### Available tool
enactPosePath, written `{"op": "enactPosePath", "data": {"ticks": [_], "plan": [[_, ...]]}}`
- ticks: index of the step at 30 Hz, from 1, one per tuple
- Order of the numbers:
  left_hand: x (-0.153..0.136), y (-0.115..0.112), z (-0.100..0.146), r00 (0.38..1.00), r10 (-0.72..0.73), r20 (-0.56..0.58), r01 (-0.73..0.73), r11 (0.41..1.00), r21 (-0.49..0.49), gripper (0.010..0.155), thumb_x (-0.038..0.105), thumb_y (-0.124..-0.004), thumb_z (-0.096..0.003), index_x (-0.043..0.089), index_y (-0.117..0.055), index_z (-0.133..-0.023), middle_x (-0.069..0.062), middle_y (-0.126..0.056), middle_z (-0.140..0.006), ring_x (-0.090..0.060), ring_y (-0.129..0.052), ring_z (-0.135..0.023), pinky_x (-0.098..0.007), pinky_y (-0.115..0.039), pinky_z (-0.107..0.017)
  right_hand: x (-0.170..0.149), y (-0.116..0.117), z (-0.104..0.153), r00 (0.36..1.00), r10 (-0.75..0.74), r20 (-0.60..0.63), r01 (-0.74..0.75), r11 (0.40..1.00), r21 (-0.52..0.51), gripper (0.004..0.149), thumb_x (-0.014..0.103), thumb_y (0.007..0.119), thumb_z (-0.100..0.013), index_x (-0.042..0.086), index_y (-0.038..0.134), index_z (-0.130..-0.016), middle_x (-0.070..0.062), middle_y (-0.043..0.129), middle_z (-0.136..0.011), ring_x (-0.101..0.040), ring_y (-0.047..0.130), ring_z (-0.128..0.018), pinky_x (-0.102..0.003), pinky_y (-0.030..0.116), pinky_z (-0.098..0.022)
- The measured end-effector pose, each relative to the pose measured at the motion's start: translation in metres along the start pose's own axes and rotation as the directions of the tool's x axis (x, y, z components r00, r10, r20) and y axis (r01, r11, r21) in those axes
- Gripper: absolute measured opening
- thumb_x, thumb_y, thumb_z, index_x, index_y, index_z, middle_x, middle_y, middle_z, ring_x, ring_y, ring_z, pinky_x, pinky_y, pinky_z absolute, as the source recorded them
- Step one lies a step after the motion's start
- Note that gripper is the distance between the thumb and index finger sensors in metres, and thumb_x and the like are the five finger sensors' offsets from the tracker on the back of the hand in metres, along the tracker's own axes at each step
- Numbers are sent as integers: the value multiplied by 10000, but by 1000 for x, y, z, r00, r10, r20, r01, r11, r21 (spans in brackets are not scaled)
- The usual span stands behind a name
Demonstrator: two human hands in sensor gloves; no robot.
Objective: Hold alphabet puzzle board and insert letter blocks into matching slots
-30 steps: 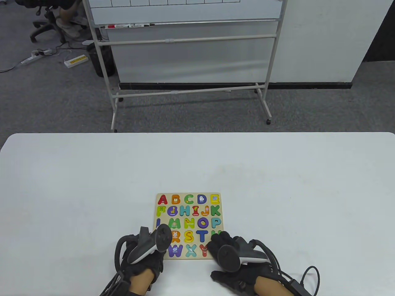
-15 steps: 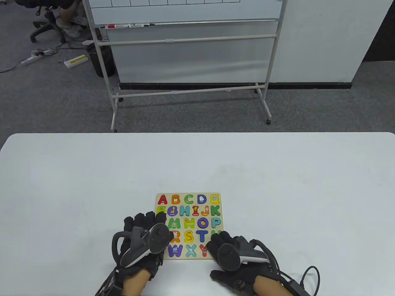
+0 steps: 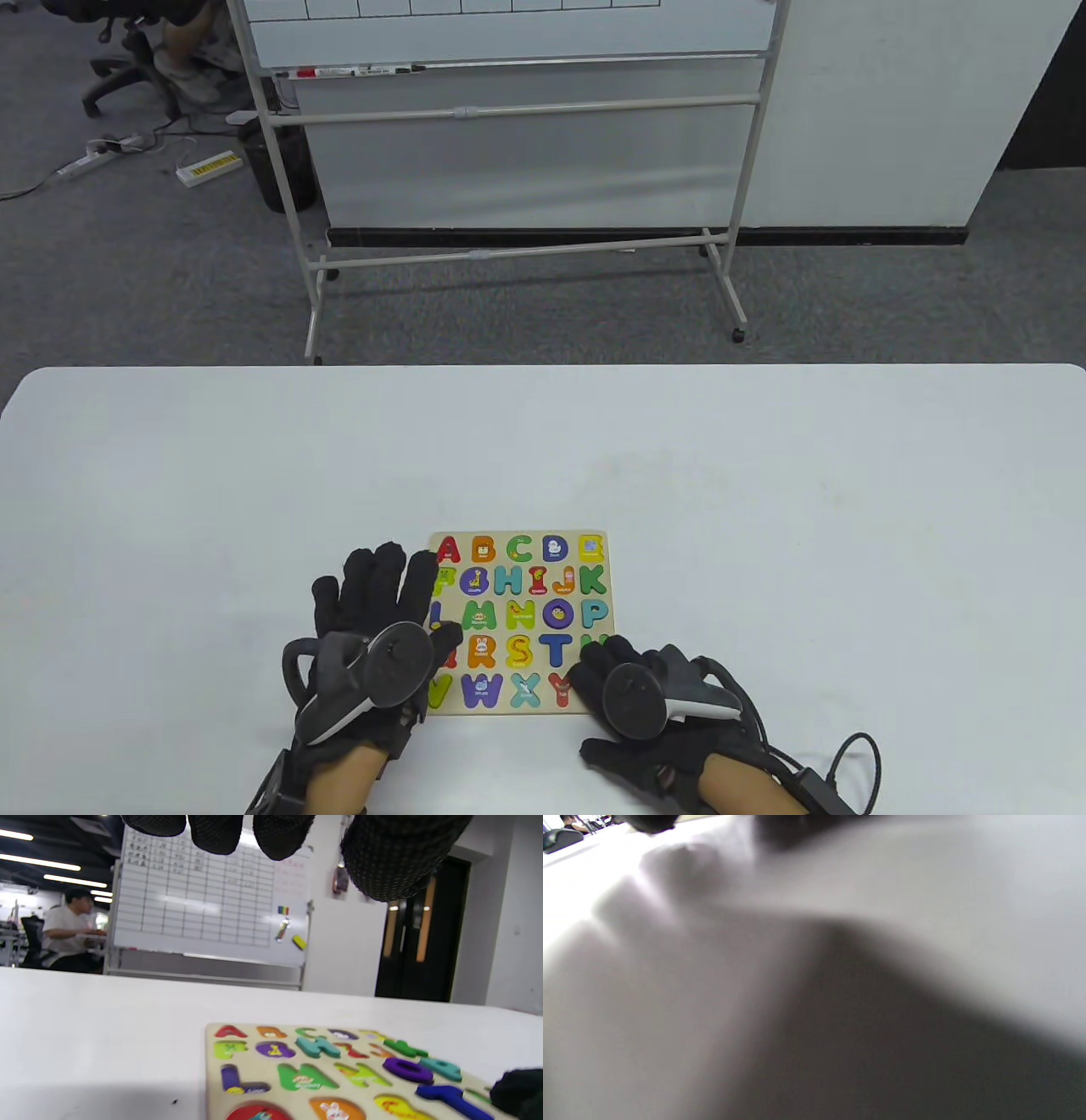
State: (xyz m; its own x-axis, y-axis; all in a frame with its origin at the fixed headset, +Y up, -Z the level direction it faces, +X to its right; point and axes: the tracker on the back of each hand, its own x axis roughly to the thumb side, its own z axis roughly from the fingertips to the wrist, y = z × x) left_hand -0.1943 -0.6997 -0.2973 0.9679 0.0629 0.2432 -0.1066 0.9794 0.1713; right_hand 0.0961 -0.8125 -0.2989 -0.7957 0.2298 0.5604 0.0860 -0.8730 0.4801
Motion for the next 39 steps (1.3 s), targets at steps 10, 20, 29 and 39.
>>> {"op": "enactPosePath", "data": {"ticks": [10,20,29,39], "plan": [[3,-11,3,999,25,41,-22,996,-84,864,554,-750,-507,140,-350,-1152,-273,-271,-1176,-611,-276,-1061,-796,-244,-657,2,-5,2,1000,-12,-15,11,998,-54,823,644,508,-528,263,89,-1126,-48,10,-1192,-339,-3,-1098,-587,178,-753],[7,-13,2,996,63,56,-58,995,-81,866,557,-748,-504,135,-354,-1149,-268,-262,-1176,-601,-212,-1063,-783,-210,-657,3,-54,42,997,-21,-73,-18,872,-489,763,621,597,-494,233,461,-1137,-129,401,-1215,-432,363,-1135,-656,404,-743],[11,-17,0,997,52,57,-46,994,-104,882,566,-745,-504,141,-327,-1154,-272,-232,-1177,-603,-176,-1057,-794,-176,-641,-36,-64,72,960,-92,-263,-58,858,-510,826,655,620,-486,243,370,-1157,-141,268,-1227,-445,175,-1125,-693,215,-714],[21,-20,0,995,29,97,-16,991,-133,915,584,-755,-488,146,-309,-1157,-270,-199,-1178,-601,-141,-1054,-799,-152,-631,-39,-65,77,957,-92,-276,-70,848,-525,841,662,619,-486,251,326,-1159,-132,242,-1230,-425,149,-1130,-701,200,-710]]}}
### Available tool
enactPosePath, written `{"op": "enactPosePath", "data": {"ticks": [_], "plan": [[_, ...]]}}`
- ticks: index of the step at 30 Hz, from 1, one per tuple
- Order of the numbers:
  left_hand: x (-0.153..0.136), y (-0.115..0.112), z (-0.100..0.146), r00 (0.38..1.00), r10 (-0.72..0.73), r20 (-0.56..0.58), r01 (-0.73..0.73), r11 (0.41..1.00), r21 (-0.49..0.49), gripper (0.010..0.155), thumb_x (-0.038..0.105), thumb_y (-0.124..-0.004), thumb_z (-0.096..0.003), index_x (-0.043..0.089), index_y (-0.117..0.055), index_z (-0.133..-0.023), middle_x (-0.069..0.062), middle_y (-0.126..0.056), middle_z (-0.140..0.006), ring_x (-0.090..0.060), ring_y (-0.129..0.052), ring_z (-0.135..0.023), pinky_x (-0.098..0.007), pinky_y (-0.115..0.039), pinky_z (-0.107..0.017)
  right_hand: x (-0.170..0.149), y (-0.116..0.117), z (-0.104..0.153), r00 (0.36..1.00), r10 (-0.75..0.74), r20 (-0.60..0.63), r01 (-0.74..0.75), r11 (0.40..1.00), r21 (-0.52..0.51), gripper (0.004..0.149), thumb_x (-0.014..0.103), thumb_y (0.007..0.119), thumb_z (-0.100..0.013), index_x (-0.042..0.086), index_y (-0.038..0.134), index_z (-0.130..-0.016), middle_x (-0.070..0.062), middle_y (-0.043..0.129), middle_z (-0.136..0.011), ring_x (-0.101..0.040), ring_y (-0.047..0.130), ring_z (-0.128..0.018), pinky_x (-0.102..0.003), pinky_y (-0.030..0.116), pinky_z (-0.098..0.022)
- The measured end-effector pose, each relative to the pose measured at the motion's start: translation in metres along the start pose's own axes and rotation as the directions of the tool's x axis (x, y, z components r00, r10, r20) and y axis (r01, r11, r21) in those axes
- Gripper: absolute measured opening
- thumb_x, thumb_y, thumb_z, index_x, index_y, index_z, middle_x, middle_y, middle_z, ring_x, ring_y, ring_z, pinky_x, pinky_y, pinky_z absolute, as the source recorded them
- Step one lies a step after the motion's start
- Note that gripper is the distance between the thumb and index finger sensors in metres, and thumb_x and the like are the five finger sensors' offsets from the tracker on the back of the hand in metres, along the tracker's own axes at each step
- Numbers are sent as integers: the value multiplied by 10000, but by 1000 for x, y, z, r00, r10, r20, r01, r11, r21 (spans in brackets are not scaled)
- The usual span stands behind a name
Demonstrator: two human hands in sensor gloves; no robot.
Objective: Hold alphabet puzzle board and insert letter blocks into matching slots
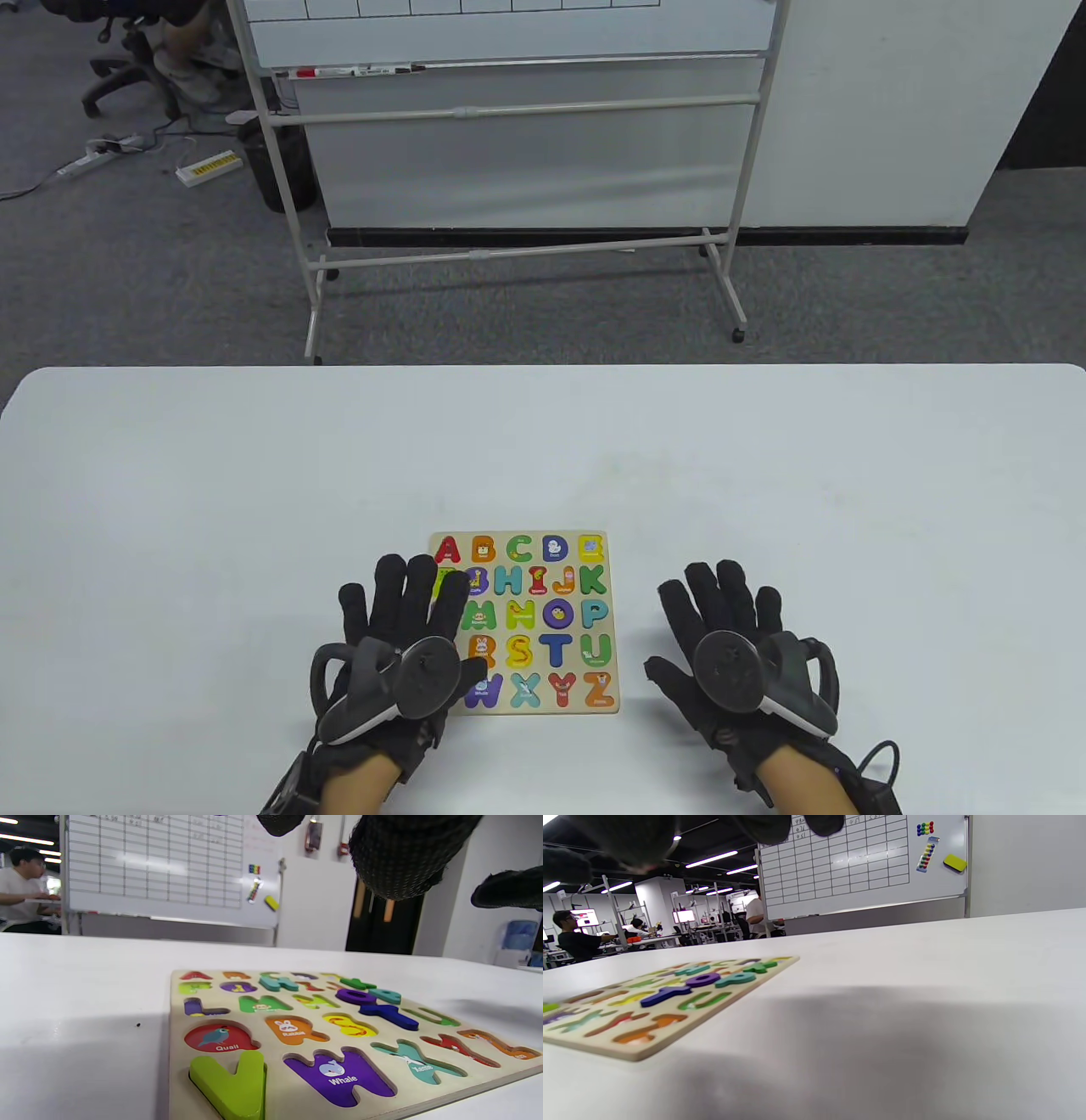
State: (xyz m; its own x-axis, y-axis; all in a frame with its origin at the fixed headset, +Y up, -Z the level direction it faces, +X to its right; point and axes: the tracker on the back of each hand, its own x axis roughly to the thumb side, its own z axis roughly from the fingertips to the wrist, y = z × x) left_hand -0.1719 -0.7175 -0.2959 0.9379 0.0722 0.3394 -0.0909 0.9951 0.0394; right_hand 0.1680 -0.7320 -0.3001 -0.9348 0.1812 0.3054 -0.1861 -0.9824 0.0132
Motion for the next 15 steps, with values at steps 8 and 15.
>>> {"op": "enactPosePath", "data": {"ticks": [8,15], "plan": [[-10,-2,-4,999,31,-33,-32,999,-30,920,588,-746,-496,145,-289,-1160,-276,-181,-1177,-611,-122,-1048,-806,-138,-622,-2,1,2,1000,-16,27,15,1000,22,851,667,607,-492,248,293,-1163,-134,225,-1231,-434,141,-1127,-703,198,-710],[-5,-2,-6,1000,24,-12,-24,999,-28,917,590,-744,-498,145,-295,-1163,-276,-182,-1180,-613,-119,-1049,-808,-134,-621,-6,6,0,1000,-8,26,7,999,36,850,670,605,-492,252,293,-1163,-137,231,-1232,-432,146,-1129,-703,202,-711]]}}
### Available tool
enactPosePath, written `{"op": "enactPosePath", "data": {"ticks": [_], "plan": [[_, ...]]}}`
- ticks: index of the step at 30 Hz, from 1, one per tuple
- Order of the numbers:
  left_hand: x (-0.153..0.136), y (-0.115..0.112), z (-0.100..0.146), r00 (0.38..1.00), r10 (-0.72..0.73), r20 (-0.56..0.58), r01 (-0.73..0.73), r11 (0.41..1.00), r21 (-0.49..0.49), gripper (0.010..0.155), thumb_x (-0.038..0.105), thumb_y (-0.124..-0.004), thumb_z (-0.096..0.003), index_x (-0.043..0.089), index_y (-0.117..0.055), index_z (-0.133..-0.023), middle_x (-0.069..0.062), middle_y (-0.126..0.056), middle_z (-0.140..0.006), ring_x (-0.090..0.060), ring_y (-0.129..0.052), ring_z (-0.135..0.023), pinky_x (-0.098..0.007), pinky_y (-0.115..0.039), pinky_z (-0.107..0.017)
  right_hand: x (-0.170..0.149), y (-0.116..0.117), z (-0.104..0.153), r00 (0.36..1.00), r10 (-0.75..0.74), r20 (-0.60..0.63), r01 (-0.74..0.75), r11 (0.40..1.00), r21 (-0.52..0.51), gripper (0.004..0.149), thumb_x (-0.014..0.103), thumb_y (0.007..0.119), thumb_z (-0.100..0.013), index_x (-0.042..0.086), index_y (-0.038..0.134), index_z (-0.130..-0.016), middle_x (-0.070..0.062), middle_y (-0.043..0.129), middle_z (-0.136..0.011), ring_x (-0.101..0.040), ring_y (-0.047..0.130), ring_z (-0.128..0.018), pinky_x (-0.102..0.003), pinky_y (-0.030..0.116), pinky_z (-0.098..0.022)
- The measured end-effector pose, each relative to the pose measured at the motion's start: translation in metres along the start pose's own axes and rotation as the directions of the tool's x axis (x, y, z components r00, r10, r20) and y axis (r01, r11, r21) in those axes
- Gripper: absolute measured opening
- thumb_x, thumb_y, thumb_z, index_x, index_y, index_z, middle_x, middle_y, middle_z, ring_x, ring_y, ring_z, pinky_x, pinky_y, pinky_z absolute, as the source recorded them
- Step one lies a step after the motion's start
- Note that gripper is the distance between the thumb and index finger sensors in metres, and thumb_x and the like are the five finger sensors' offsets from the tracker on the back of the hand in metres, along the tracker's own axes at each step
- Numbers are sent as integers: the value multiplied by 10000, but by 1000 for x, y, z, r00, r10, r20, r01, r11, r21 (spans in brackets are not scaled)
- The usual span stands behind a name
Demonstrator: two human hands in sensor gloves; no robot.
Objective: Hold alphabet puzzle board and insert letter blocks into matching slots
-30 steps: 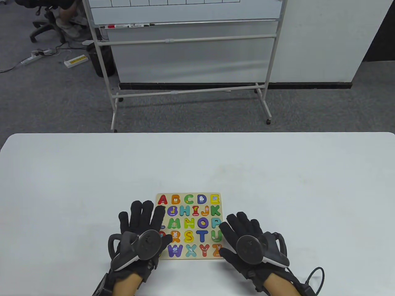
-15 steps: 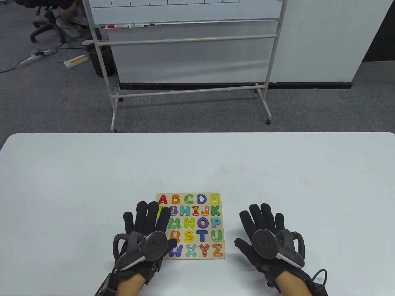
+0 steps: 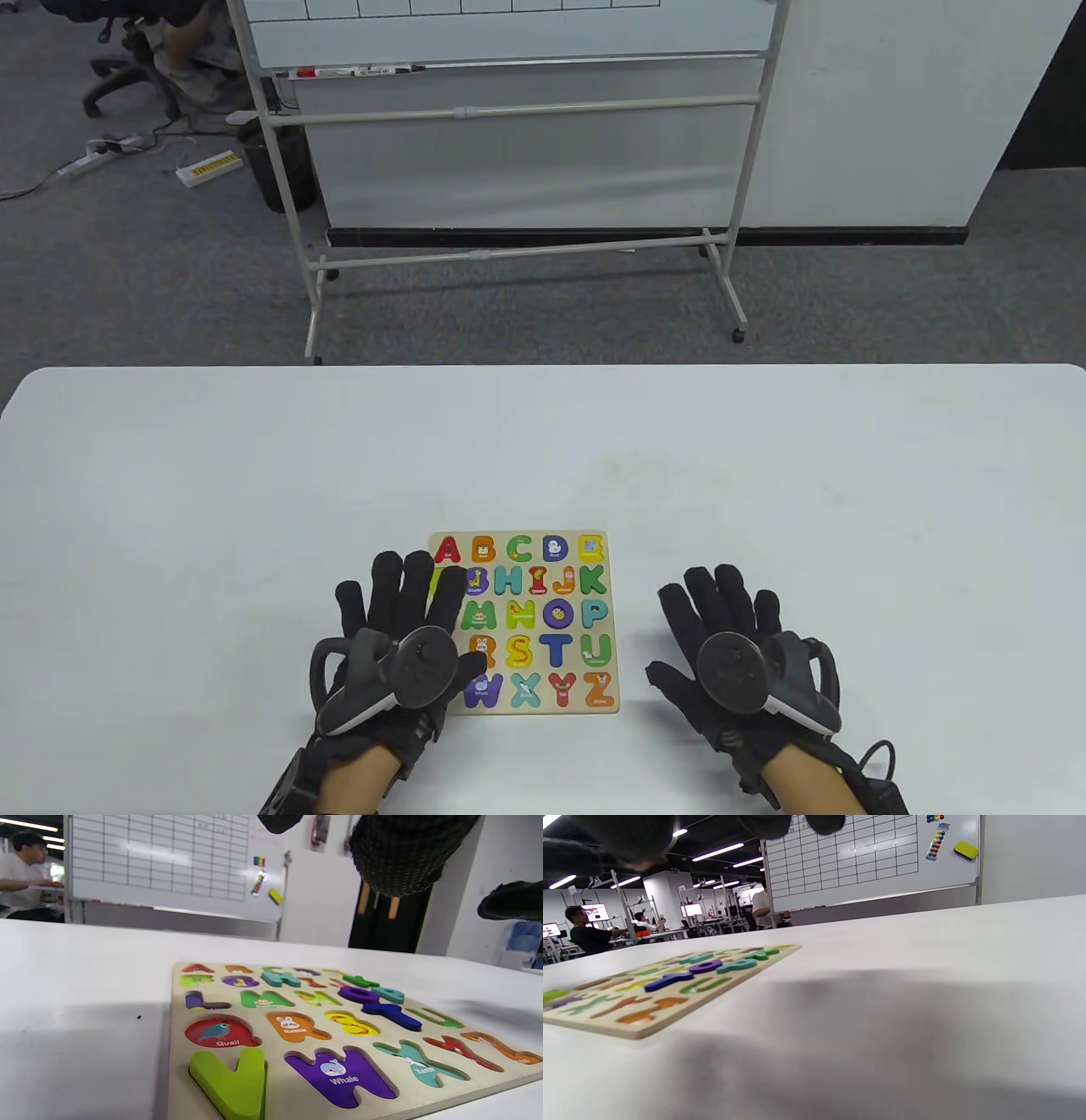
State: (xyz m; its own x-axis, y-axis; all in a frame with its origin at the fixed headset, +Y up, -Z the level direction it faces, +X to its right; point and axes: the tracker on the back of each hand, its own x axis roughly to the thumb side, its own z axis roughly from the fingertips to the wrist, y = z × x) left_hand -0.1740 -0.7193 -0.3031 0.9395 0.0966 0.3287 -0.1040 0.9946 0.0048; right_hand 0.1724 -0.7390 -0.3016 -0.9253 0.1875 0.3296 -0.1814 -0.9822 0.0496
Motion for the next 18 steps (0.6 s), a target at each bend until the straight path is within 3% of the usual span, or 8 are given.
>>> {"op": "enactPosePath", "data": {"ticks": [18], "plan": [[6,-9,-7,1000,10,14,-9,997,-72,924,590,-739,-497,127,-292,-1160,-282,-172,-1176,-619,-108,-1042,-811,-128,-615,-2,14,-5,997,70,32,-73,990,118,849,669,589,-499,254,264,-1164,-140,176,-1225,-440,103,-1112,-698,197,-711]]}}
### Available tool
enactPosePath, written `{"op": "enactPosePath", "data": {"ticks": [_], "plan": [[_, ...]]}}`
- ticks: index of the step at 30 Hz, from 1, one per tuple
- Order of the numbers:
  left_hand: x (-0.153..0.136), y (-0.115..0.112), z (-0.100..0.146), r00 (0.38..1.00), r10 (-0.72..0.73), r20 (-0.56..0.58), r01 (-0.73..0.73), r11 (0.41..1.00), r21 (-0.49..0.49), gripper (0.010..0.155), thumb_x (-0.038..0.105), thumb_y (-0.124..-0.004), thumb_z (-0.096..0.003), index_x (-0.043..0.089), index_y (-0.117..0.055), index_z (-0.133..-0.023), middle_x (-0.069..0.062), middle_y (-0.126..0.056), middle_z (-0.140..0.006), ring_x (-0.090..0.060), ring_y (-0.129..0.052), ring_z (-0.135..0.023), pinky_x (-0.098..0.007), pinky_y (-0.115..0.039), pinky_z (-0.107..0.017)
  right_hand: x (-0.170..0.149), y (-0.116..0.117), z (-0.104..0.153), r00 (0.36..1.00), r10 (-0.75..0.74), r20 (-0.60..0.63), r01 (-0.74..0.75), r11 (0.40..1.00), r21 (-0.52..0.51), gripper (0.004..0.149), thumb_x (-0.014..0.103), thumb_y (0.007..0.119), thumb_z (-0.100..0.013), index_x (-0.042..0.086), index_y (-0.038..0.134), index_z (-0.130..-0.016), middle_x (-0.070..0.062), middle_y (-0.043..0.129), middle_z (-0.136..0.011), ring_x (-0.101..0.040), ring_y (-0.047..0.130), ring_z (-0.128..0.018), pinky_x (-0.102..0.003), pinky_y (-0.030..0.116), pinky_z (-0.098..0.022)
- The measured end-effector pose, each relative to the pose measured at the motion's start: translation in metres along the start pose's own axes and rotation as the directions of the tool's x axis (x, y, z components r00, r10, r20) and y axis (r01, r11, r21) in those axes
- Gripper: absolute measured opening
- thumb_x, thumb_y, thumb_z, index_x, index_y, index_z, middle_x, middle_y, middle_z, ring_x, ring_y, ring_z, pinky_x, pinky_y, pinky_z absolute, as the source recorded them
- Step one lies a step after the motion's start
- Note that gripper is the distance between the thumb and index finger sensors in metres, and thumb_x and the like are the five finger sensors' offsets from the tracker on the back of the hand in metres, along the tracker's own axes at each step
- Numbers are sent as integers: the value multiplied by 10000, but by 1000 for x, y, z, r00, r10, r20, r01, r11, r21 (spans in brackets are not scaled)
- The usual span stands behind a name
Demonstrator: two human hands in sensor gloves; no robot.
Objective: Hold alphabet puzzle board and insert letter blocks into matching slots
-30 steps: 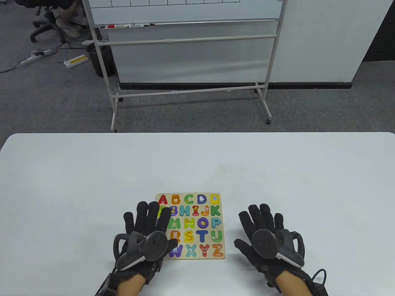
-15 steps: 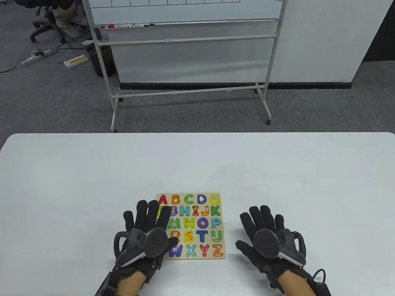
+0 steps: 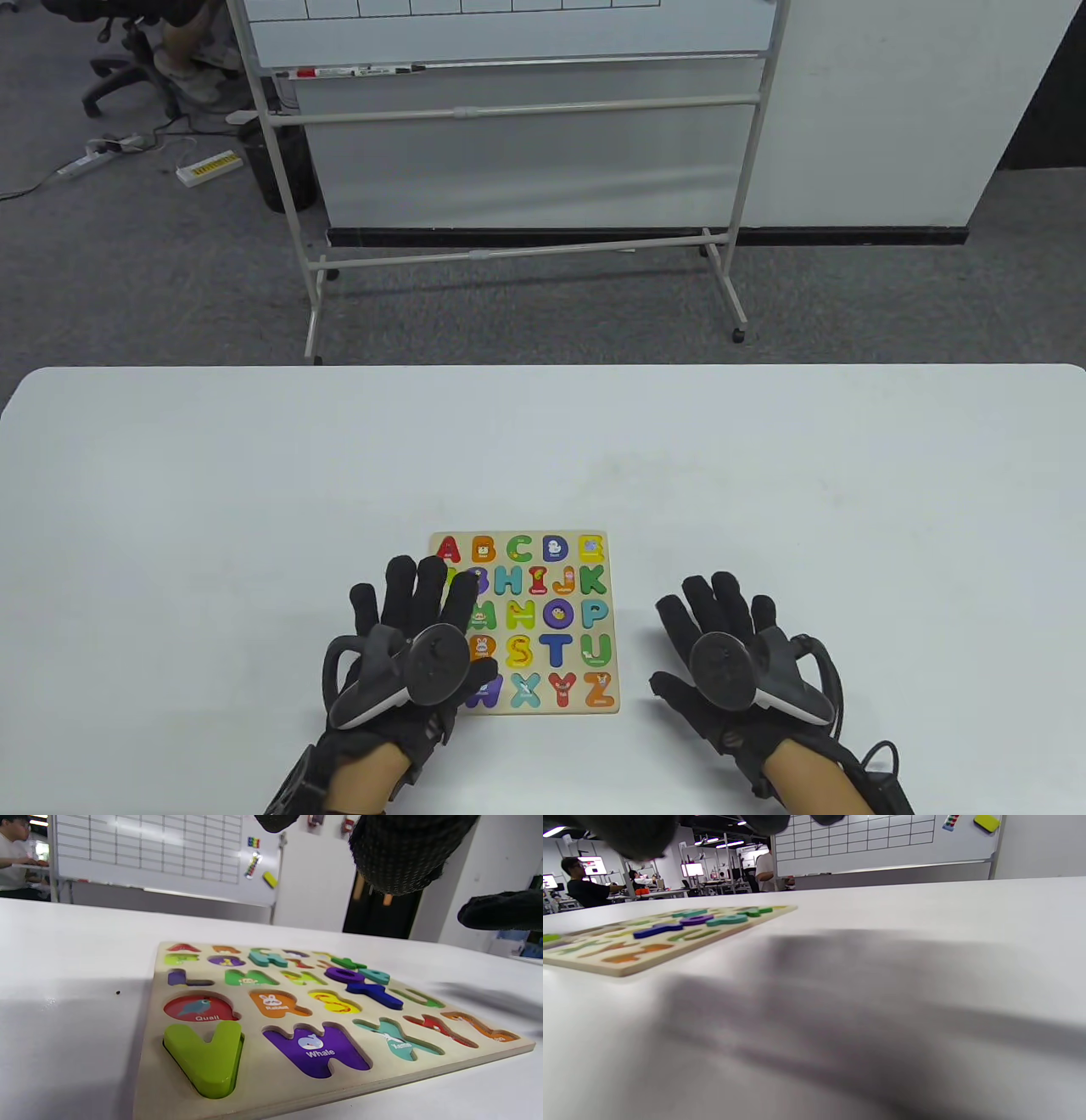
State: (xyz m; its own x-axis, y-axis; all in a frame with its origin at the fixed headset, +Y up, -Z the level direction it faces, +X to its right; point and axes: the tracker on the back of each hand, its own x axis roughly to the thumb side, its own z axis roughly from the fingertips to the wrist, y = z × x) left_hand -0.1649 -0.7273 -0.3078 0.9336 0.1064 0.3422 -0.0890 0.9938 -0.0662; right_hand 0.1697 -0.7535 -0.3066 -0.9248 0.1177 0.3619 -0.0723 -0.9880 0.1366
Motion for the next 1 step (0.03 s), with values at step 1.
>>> {"op": "enactPosePath", "data": {"ticks": [1], "plan": [[0,0,0,1000,-9,-1,9,1000,-7,925,592,-735,-499,127,-286,-1161,-283,-168,-1176,-619,-105,-1041,-811,-127,-615,1,1,0,1000,-3,4,3,1000,2,847,668,591,-499,255,266,-1163,-138,177,-1225,-444,102,-1110,-697,197,-711]]}}
